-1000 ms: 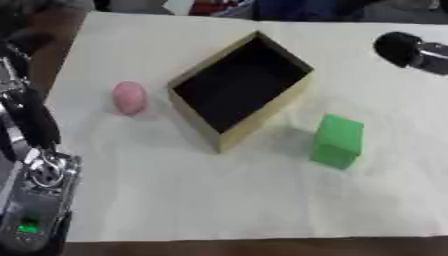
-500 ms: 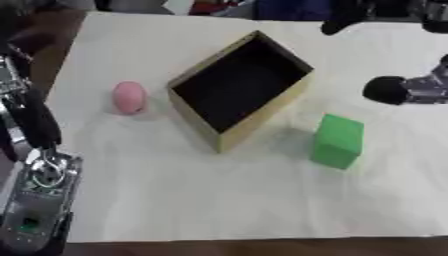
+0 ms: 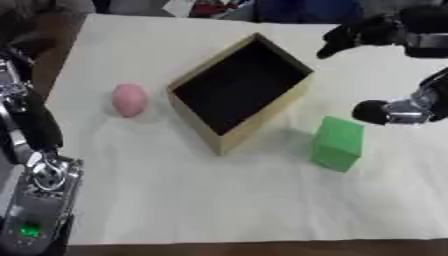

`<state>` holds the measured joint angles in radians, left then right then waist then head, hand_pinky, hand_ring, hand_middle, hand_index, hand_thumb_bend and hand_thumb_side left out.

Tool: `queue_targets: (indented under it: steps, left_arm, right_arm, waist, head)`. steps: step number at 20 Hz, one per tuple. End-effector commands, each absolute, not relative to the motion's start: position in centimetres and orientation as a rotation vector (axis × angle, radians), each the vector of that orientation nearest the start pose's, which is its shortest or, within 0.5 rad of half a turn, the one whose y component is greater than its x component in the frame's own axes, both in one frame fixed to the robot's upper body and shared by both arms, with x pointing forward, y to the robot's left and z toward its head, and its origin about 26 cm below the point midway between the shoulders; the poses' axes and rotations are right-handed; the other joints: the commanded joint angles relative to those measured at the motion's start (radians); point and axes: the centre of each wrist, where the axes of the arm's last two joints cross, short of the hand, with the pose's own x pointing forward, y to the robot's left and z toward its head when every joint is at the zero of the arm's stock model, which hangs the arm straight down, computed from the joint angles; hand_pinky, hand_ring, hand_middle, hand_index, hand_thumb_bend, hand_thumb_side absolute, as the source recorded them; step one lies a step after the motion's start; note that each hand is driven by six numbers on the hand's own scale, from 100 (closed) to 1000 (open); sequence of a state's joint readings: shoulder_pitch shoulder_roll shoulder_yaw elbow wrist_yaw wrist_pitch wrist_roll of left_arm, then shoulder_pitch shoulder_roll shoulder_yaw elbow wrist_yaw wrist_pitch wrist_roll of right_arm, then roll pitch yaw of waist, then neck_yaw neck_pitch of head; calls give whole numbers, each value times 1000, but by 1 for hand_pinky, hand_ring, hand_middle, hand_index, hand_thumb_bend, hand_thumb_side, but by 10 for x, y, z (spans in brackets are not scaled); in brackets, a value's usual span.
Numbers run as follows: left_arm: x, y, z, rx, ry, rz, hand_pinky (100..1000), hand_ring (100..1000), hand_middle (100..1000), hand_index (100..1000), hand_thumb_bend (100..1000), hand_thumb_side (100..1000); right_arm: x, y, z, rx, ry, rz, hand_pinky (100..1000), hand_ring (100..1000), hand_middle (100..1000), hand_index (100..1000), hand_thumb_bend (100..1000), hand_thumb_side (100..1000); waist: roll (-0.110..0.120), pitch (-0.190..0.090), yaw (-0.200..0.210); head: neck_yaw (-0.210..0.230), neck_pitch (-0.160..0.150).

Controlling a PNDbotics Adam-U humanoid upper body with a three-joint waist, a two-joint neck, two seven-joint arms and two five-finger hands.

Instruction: Pick up objects on the table and place them in the box.

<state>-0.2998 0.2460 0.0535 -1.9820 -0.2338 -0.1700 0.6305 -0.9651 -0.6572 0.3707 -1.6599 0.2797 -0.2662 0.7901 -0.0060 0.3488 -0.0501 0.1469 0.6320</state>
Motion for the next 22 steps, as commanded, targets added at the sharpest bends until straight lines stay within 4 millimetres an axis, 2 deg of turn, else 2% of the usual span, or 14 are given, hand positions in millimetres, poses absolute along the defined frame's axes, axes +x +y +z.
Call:
queue_targets:
  steps: [1, 5, 8, 15, 18, 20, 22]
  left_arm:
    - [301, 261, 201, 648, -2537, 348, 744, 604, 652, 808, 182, 1000]
    - [301, 261, 201, 647, -2537, 344, 744, 604, 650, 807, 178, 1000]
    - [300, 262, 201, 650, -2536, 345, 744, 606, 650, 806, 175, 1000]
    - [300, 262, 201, 650, -2535, 345, 744, 607, 651, 806, 164, 1000]
    - [301, 261, 201, 648, -2535, 343, 744, 607, 651, 806, 163, 1000]
    - [301, 261, 201, 646, -2534, 342, 744, 607, 651, 806, 162, 1000]
    - [300, 261, 200, 644, -2533, 342, 745, 607, 651, 806, 160, 1000]
  right_arm:
    - [371, -203, 330, 544, 2200, -2628, 1000, 1000, 866, 983, 335, 816]
    - [374, -210, 312, 556, 2199, -2672, 1000, 1000, 872, 987, 394, 857]
    - [373, -217, 304, 626, 2213, -2640, 991, 1000, 870, 976, 505, 880]
    - [371, -230, 286, 843, 2264, -2522, 982, 1000, 884, 958, 606, 826]
    - [371, -232, 280, 911, 2257, -2488, 985, 1000, 885, 958, 597, 797]
    - [373, -232, 276, 930, 2255, -2490, 982, 1000, 881, 956, 540, 693]
    - [375, -233, 272, 938, 2250, -2502, 978, 1000, 874, 955, 515, 668]
  waist:
    - [-1, -19, -2]
    - [-4, -20, -4]
    - [-8, -22, -6]
    - [-12, -24, -9]
    - [-12, -24, -9]
    - [-12, -23, -9]
    - [-12, -22, -9]
  head:
    - [-3, -7]
    - [-3, -7]
    - [-2, -7]
    - [0, -8]
    - [0, -8]
    - [-1, -7]
    - [-1, -6]
